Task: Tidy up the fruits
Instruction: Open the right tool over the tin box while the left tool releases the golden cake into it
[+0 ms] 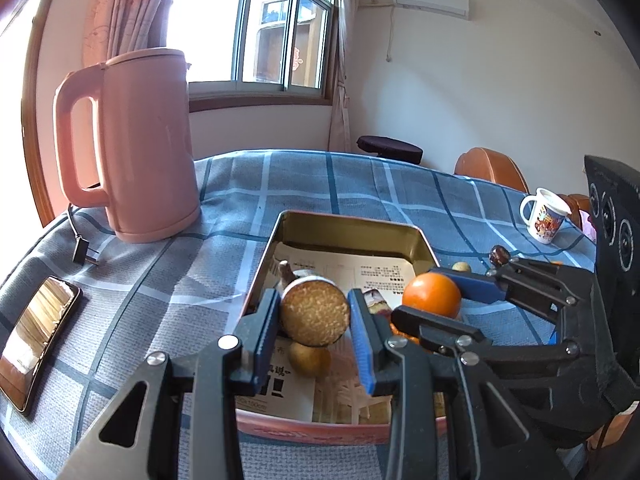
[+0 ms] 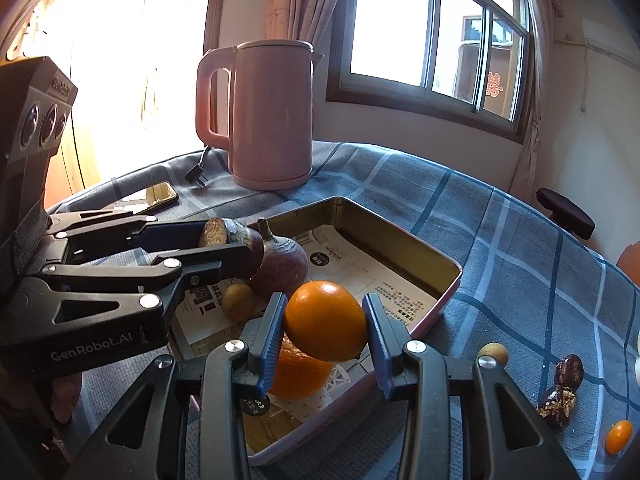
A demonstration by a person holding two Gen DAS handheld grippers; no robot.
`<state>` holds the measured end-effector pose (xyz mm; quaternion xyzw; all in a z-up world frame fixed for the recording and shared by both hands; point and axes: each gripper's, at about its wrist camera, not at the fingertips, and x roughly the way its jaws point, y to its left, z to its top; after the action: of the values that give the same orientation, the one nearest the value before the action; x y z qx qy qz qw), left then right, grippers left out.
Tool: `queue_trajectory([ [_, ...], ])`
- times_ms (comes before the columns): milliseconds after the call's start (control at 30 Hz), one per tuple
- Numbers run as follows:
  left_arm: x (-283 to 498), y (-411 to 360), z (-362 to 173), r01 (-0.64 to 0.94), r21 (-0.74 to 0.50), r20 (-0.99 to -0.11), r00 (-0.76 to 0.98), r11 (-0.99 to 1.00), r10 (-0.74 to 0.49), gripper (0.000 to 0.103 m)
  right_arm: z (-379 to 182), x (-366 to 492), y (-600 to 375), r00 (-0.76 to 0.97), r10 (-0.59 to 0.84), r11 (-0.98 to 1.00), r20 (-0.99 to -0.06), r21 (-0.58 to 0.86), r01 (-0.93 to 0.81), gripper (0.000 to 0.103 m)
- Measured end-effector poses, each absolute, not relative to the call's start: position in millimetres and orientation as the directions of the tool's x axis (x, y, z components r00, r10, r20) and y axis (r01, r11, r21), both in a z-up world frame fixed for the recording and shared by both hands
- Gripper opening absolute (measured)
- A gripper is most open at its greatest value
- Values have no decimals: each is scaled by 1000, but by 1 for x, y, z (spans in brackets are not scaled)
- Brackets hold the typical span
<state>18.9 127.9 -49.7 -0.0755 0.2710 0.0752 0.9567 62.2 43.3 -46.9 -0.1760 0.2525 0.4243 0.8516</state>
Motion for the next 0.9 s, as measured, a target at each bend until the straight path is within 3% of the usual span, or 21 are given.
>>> queue_trajectory([
  [133,17,129,-49,-198,-100,-526,842,975,117,38,-49,62,46,507,628,573,-591,-90,-815,41],
  [200,16,128,-48,-201,-96,-520,845,975,123,43,-49,63,47,504,626,572,-595,-89,-815,51],
  [267,14,128,-46,-214,-87,-507,850,973,142,51,-47,61,44,518,630,579,-579,-94,-810,69],
  [333,11,128,-45,-229,-93,-492,857,969,155,65,-44,57,38,532,643,585,-552,-96,-806,70],
  [433,9,128,-40,-246,-97,-469,866,964,174,74,-39,57,22,575,623,616,-531,-119,-778,70],
  [500,8,126,-37,-247,-100,-454,873,964,177,74,-34,63,3,599,607,643,-522,-120,-757,70],
  [700,18,115,-31,-235,-106,-423,890,966,170,88,-29,106,-50,697,469,775,-543,-125,-619,70],
  [900,31,104,-26,-214,-94,-415,896,972,157,91,-42,135,-44,677,399,785,-619,-151,-601,69],
])
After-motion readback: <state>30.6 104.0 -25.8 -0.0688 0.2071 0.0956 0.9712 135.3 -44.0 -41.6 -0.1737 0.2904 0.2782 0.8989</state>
